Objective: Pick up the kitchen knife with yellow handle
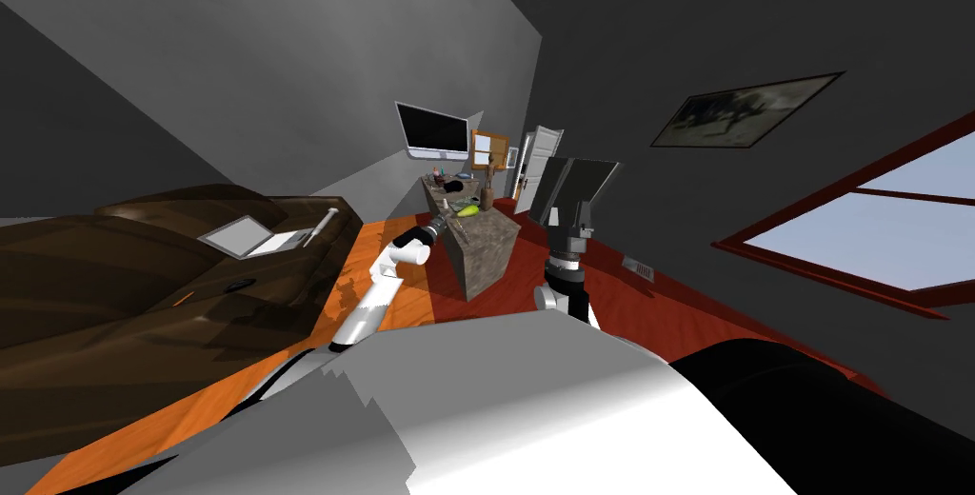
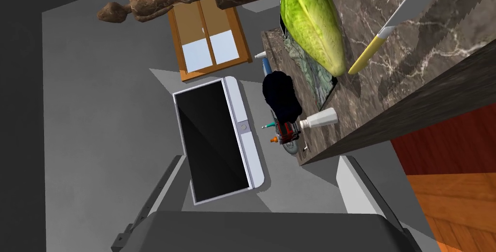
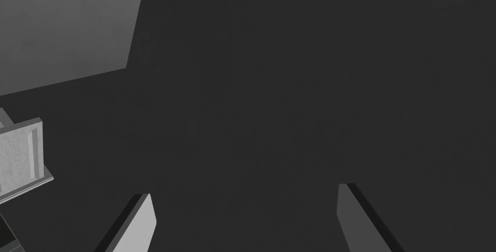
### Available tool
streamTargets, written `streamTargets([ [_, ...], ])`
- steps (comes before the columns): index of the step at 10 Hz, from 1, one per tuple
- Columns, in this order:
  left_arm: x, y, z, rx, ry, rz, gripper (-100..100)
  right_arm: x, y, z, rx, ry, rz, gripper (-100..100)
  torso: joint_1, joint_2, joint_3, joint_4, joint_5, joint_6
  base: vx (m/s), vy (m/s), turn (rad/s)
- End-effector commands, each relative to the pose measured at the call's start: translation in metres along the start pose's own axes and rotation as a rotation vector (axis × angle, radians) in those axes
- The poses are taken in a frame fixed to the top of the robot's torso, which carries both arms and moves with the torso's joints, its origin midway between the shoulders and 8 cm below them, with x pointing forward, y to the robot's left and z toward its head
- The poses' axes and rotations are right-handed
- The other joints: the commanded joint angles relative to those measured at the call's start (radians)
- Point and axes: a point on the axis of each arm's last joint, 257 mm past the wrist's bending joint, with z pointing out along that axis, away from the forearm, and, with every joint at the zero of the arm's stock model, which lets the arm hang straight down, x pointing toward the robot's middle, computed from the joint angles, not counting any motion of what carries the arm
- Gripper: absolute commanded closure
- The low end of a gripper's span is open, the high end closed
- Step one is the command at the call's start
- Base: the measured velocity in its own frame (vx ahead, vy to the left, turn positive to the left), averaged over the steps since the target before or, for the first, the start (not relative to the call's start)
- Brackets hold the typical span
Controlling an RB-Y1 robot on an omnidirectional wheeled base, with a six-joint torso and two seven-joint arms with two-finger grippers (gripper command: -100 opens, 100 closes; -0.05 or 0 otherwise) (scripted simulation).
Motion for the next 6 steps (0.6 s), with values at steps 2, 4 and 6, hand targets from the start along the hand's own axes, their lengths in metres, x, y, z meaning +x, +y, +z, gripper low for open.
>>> streamTargets([
  [2, 0.01, 0.014, 0.01, -0.074, 0.036, 0.027, -100, 0.0, 0.0, 0.0, 0.0, 0.0, 0.0, 0, 0.0, -0.001, 0.0, 0.0, 0.0, 0.0, 0.026, -0.011, 0.041],
  [4, 0.018, 0.023, 0.019, -0.127, 0.065, 0.056, -100, 0.0, 0.0, 0.0, 0.0, 0.0, 0.0, 0, -0.001, -0.001, -0.001, 0.0, 0.0, 0.0, 0.033, -0.026, 0.031],
  [6, 0.024, 0.031, 0.026, -0.174, 0.092, 0.087, -100, 0.0, 0.0, 0.0, 0.0, 0.0, 0.0, 0, 0.0, 0.0, 0.0, 0.0, 0.0, 0.0, 0.027, -0.016, 0.014],
])
